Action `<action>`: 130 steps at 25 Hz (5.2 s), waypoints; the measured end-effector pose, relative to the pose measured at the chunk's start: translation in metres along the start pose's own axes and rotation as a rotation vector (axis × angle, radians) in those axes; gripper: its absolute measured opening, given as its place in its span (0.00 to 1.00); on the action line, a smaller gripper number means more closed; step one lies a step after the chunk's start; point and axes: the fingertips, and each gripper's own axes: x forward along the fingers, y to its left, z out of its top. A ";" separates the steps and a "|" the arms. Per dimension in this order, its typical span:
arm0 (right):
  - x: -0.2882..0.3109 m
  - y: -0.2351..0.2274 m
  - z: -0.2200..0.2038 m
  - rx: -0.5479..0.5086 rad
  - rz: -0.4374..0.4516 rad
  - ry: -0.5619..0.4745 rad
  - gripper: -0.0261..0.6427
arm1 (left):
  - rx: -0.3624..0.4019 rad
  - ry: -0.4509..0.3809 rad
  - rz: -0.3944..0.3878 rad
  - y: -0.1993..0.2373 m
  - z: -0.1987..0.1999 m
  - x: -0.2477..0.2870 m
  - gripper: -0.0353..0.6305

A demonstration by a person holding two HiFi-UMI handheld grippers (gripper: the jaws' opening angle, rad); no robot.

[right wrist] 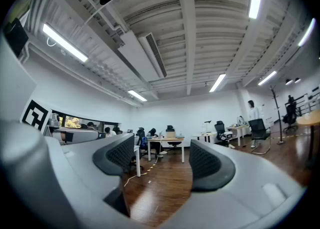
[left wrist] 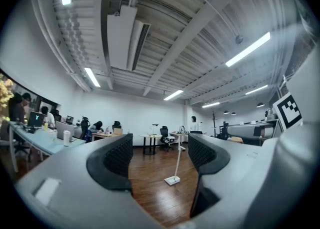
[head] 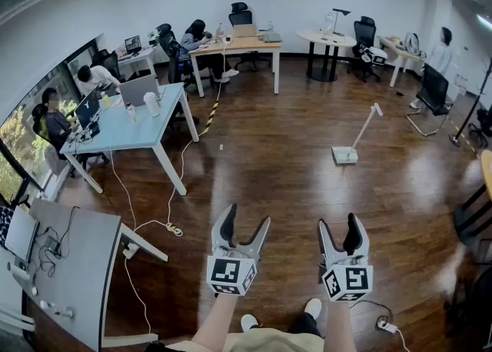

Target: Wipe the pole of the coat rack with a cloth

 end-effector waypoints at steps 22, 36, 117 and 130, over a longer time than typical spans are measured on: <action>-0.042 -0.329 0.017 -0.009 -0.234 -0.017 0.51 | -0.017 0.015 -0.281 -0.277 -0.035 0.227 0.53; -0.045 -0.479 -0.013 0.001 -0.448 0.036 0.50 | -0.055 0.077 -0.516 -0.397 -0.086 0.366 0.53; 0.712 -0.800 -0.443 0.391 0.188 1.182 0.49 | -0.102 0.193 0.085 -0.008 -0.218 1.086 0.53; 0.721 -0.769 -0.498 0.530 0.282 1.292 0.37 | -0.086 0.201 0.212 0.002 -0.218 1.084 0.53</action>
